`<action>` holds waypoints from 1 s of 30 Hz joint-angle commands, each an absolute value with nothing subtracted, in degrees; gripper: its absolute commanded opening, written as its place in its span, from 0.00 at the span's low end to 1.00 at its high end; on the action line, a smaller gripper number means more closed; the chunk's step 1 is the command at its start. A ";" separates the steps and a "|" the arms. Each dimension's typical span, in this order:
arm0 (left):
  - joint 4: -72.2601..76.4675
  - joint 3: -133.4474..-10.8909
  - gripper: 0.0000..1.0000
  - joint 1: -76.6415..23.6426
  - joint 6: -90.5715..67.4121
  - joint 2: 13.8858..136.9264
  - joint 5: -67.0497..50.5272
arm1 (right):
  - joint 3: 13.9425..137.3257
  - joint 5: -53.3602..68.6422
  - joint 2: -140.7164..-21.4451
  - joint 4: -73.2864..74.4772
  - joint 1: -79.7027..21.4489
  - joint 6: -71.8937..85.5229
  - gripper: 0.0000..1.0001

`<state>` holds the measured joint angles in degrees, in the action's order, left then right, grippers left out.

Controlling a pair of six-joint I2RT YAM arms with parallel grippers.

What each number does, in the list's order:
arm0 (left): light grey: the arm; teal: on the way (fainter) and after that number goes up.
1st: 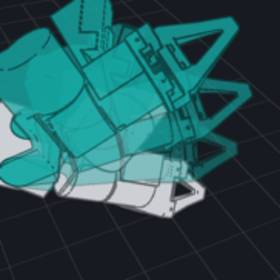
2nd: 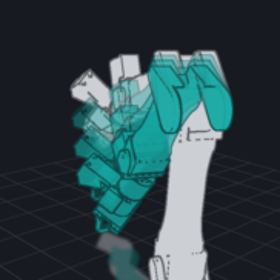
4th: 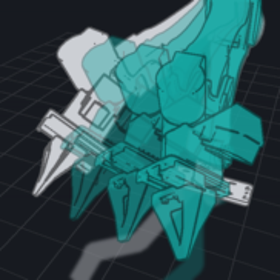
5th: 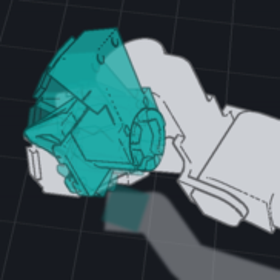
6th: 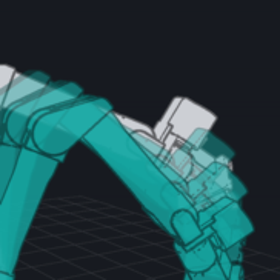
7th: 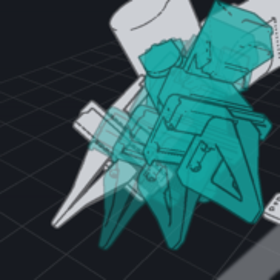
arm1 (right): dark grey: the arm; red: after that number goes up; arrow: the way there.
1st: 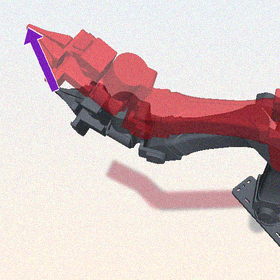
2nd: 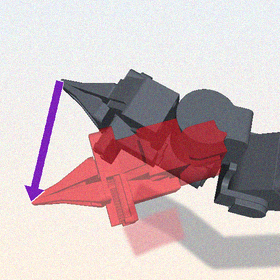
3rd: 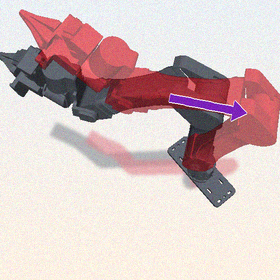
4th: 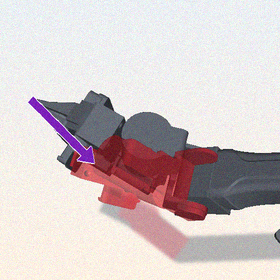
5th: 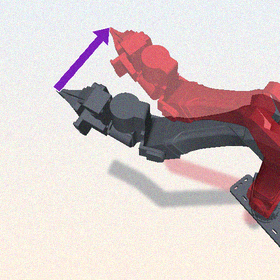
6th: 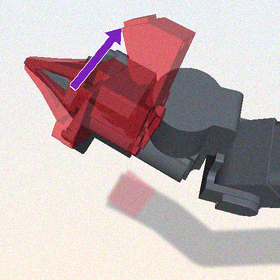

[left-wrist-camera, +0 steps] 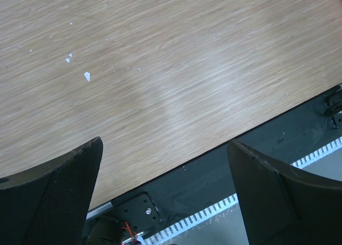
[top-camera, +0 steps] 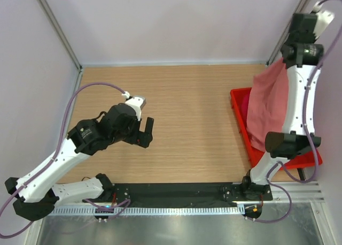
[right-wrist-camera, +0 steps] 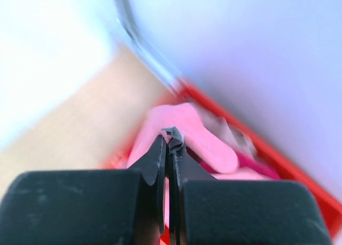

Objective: Fold and stack the t-shirts
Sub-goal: Grab the tshirt from the pile, then move the tshirt to the center of the board

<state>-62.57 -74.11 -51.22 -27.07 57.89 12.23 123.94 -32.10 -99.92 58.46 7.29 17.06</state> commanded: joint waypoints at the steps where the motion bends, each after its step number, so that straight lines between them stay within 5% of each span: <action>1: -62.58 -76.46 1.00 -50.89 -28.21 55.81 14.76 | 144.07 -27.62 -96.41 51.51 5.20 16.96 0.01; 5: -61.44 -77.17 1.00 -50.89 -28.21 53.53 19.05 | 148.02 -22.77 -94.06 46.07 -3.40 17.13 0.01; 18: -60.64 -78.49 1.00 -50.89 -28.65 42.72 36.64 | 125.36 -2.21 -87.10 37.54 -37.76 35.41 0.01; 19: -60.64 -78.40 1.00 -50.89 -28.74 42.19 38.91 | 118.89 -1.24 -87.19 35.44 -40.40 38.38 0.04; 23: -60.73 -77.78 1.00 -50.89 -28.30 40.08 41.83 | 102.06 16.75 -89.64 27.43 -47.63 48.06 0.62; 27: -61.87 -77.00 1.00 -50.89 -28.74 40.08 41.05 | 101.07 2.88 -89.13 41.98 -43.72 45.44 0.82; 30: -61.18 -74.71 1.00 -50.89 -28.57 40.95 38.07 | 97.83 6.48 -88.94 47.28 -35.27 47.55 0.81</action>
<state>-62.43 -76.25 -50.98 -28.08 39.79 38.37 96.77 7.53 -95.22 43.72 -44.01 44.23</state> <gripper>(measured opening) 0.996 0.816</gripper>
